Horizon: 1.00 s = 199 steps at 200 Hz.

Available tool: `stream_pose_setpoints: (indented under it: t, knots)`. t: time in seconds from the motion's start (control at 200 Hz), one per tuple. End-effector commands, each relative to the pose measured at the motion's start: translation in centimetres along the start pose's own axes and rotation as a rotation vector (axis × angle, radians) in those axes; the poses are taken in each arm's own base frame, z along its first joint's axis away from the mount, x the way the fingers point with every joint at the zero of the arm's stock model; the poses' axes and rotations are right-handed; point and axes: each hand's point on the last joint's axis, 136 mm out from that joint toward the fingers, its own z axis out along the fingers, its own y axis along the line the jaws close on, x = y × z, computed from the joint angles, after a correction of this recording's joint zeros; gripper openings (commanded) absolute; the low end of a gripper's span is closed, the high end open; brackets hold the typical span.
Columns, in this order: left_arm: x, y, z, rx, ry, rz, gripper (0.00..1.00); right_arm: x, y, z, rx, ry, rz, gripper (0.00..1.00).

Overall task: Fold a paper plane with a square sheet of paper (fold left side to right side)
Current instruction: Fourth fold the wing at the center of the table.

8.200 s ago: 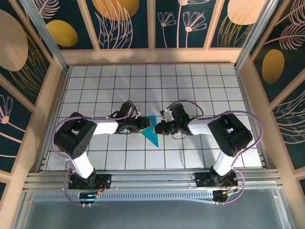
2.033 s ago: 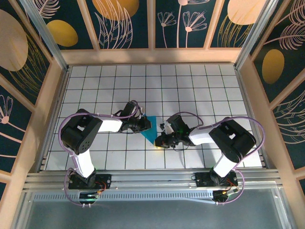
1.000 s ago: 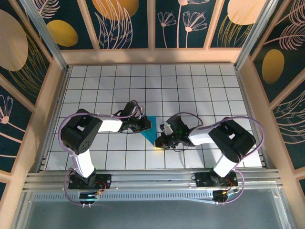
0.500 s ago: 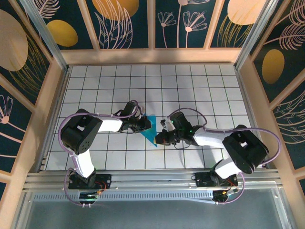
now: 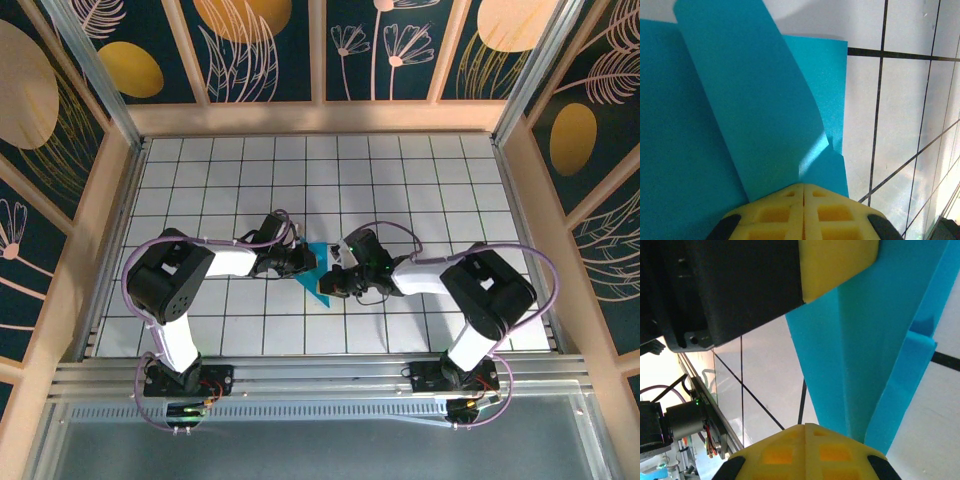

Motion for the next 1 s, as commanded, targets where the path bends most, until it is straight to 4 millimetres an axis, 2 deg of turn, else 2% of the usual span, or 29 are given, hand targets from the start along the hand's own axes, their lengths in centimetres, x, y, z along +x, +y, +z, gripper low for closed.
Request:
stream_pose_setpoints:
  t: [0.0,0.385,0.576,0.991]
  knots:
    - [1.7,4.9,0.3,-0.173,0.031,-0.044,0.09,-1.2,0.4,0.3,-0.014,-0.038,-0.018,0.00]
    - [1.6,4.9,0.3,-0.174,0.029,-0.046,0.09,-1.3,-1.0,1.2,0.008,-0.035,-0.010,0.00]
    - [1.6,5.1,0.2,-0.181,0.024,-0.053,0.09,-0.3,-1.7,1.3,0.032,-0.013,0.004,0.00]
    - [1.5,5.5,0.5,-0.196,0.022,-0.065,0.08,1.7,-1.7,1.4,0.029,0.018,0.023,0.00]
